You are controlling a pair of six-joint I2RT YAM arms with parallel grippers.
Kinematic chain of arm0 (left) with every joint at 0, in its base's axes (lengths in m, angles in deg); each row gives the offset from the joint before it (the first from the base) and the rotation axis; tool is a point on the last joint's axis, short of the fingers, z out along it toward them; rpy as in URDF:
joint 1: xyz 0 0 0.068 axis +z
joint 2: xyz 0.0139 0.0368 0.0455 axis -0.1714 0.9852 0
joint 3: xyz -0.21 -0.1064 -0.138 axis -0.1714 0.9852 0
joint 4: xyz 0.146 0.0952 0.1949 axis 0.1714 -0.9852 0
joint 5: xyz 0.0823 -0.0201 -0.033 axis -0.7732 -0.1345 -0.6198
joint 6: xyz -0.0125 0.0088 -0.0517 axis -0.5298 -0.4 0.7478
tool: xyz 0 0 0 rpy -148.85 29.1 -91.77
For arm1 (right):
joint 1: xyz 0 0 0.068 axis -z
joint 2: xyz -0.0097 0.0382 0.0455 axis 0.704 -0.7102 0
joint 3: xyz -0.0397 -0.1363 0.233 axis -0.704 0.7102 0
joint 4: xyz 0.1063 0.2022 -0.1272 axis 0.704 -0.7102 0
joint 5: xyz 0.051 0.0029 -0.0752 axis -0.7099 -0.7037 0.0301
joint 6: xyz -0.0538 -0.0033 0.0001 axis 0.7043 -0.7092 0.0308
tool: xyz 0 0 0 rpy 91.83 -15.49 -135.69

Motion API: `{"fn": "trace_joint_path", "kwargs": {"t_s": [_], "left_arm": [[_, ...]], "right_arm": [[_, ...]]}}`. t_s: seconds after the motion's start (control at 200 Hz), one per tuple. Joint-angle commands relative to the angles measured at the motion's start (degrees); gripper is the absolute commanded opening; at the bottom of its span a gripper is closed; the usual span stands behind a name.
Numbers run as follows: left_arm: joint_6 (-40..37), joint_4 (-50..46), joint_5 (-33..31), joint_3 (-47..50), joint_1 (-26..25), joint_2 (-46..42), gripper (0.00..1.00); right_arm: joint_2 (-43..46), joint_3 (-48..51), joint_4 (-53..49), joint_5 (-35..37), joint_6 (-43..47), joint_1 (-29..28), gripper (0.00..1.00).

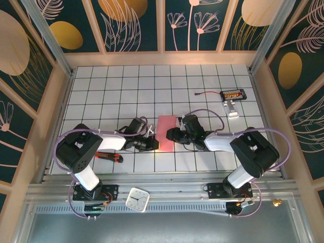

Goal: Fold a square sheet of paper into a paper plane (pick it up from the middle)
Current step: Fold the triangle a second time at the center of the table.

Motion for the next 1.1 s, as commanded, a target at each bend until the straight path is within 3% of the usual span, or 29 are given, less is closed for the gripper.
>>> {"fn": "trace_joint_path", "kwargs": {"t_s": [0.0, 0.245, 0.31, 0.395, 0.53, 0.766, 1.096], "left_arm": [[-1.2, -2.6, -0.1, 0.5, -0.1, 0.8, 0.00], [-2.2, -2.9, -0.6, -0.8, -0.1, 0.0, 0.00], [-2.9, -2.5, -1.4, -1.3, -0.1, -1.6, 0.14], [-4.8, -0.4, -4.4, -0.8, -0.1, -5.7, 0.33], [-9.3, 5.7, -12.7, 3.3, -1.0, -14.3, 0.50], [-21.3, 13.6, -23.2, 8.4, -7.7, -19.9, 0.66], [-35.7, 18.0, -33.4, 9.4, -17.4, -16.1, 0.79]], "right_arm": [[-0.8, -0.8, 0.5, -1.3, 0.3, 0.4, 0.33], [-2.5, -3.9, -5.1, 0.3, -4.1, 0.9, 0.05], [-2.4, -4.8, -6.4, 0.0, -5.1, 1.1, 0.02], [-2.1, -5.8, -8.3, -1.2, -7.0, 1.5, 0.00], [-1.7, -6.0, -10.4, -4.1, -10.7, 2.8, 0.00], [-3.2, -7.6, -11.7, -10.1, -14.2, 5.1, 0.00], [-4.4, -10.3, -14.3, -12.2, -14.0, 6.3, 0.00]]}}
